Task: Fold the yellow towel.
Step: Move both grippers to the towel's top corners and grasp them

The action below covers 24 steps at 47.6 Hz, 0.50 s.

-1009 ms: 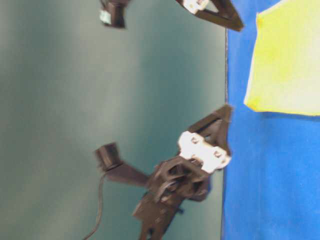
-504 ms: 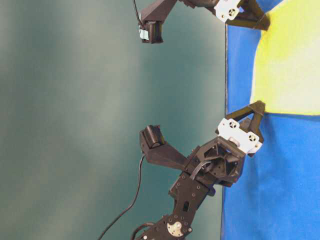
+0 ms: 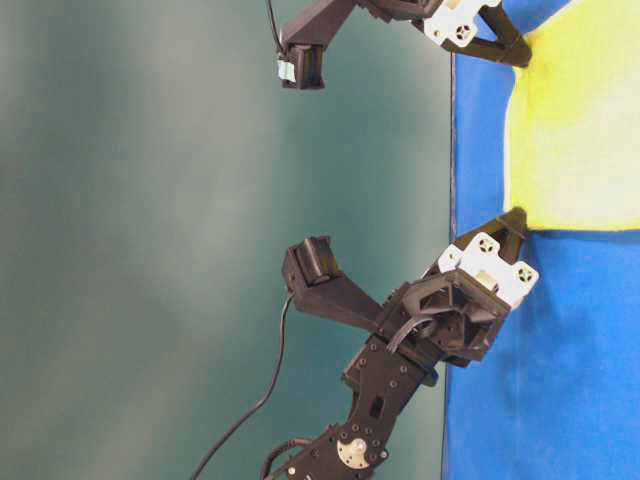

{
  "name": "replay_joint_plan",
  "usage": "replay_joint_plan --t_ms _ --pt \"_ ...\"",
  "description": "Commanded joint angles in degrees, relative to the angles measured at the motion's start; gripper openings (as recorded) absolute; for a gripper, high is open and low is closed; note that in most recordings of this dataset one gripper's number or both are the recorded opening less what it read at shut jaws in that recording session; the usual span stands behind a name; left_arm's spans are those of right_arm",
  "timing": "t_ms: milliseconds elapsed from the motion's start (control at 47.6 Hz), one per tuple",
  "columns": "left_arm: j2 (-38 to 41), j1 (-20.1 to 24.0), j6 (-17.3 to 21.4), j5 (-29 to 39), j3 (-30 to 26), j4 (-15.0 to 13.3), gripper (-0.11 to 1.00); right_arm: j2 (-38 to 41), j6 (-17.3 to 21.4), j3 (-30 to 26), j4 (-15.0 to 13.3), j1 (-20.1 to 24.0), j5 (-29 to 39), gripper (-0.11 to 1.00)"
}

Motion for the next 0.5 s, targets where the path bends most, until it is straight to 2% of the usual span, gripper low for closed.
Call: replay_joint_plan --t_ms 0,147,273,483 --pt "-1.4 -0.1 0.4 0.4 -1.1 0.1 0.02 -0.9 0.3 -0.2 0.1 -0.4 0.3 0.04" --pt "-3.9 1.5 0.8 2.5 -1.7 0.1 0.02 -2.9 0.3 -0.5 0.1 -0.4 2.5 0.04" --pt "-6.0 2.5 2.7 3.6 -2.1 0.1 0.02 -5.7 0.3 -1.0 0.1 -1.3 5.4 0.04" --pt "-8.2 2.5 4.2 4.3 -2.3 0.1 0.02 -8.8 0.3 -1.1 0.0 -1.6 6.5 0.04"
